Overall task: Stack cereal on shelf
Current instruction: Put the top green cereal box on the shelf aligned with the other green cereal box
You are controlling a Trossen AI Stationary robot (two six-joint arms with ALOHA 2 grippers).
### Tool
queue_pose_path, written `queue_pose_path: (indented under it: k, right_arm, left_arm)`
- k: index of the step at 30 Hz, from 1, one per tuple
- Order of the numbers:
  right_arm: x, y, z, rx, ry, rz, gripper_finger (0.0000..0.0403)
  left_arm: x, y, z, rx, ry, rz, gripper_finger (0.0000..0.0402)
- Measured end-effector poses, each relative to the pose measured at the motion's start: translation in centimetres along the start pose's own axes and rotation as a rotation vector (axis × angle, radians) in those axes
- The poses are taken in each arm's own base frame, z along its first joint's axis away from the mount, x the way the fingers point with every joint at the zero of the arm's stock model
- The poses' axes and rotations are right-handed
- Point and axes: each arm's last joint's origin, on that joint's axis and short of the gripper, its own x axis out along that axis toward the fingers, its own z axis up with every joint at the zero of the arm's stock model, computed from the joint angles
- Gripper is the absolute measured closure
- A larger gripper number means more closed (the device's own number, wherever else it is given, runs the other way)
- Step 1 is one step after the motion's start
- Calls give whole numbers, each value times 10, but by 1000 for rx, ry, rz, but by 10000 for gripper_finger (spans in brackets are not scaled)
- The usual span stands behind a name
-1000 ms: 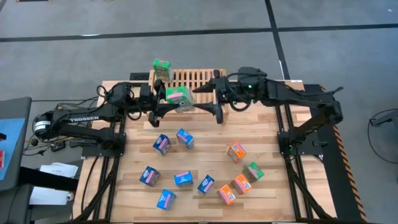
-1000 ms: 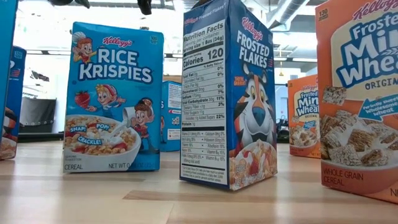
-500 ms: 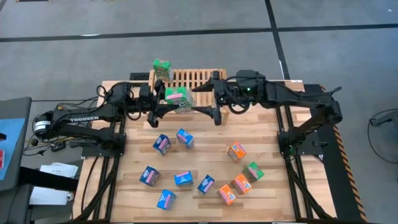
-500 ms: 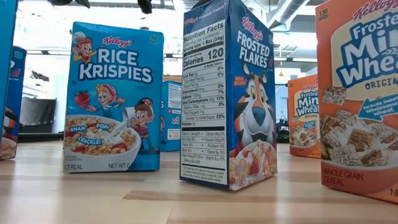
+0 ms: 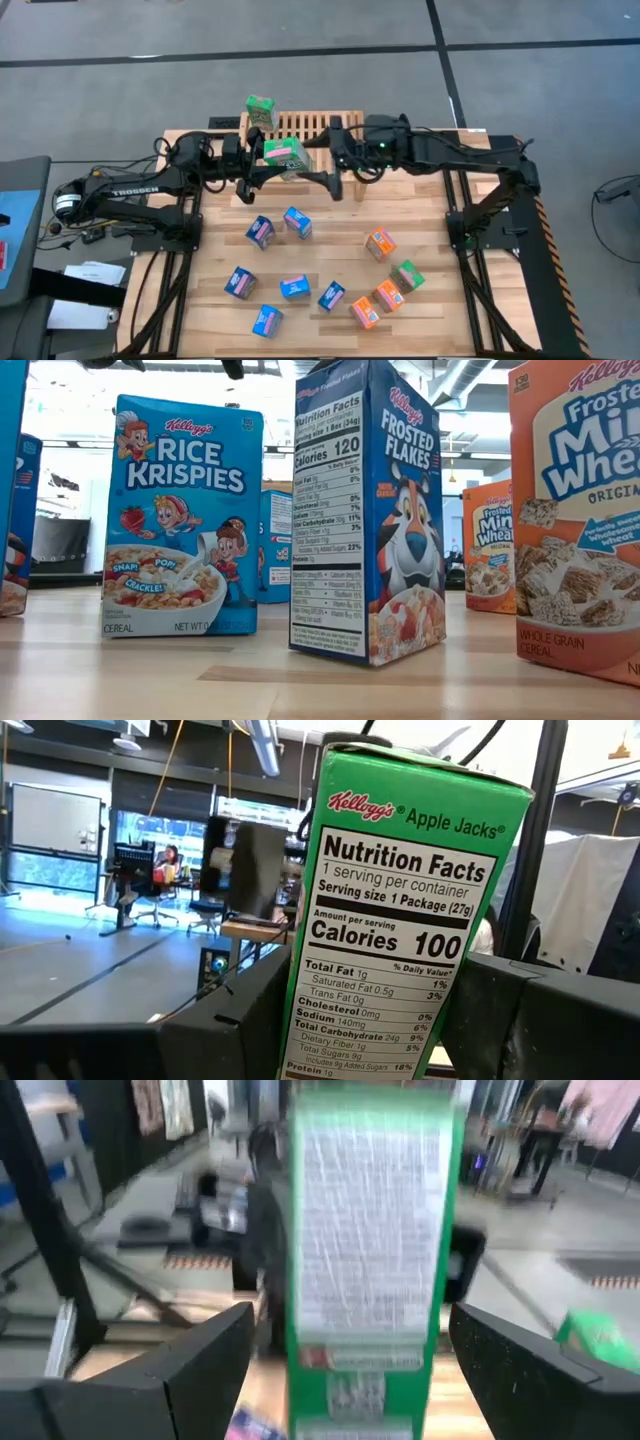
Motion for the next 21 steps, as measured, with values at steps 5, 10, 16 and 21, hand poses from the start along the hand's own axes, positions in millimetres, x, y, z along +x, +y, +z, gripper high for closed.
queue_pose_path:
  k: [5,10,16,21]
  right_arm:
    - [11,-2,-4,-4,18,2,48]
    - [7,-2,9,-17,-21,5,59]
    - [2,-3,15,-13,30,9,72]
    - [3,-2,13,-10,49,23,81]
  left_arm:
    - [0,0,-1,-2,9,3,209]
    - [0,0,-2,-2,18,6,209]
    - [0,1,-2,-2,21,13,209]
    - [0,1,-2,2,22,17,209]
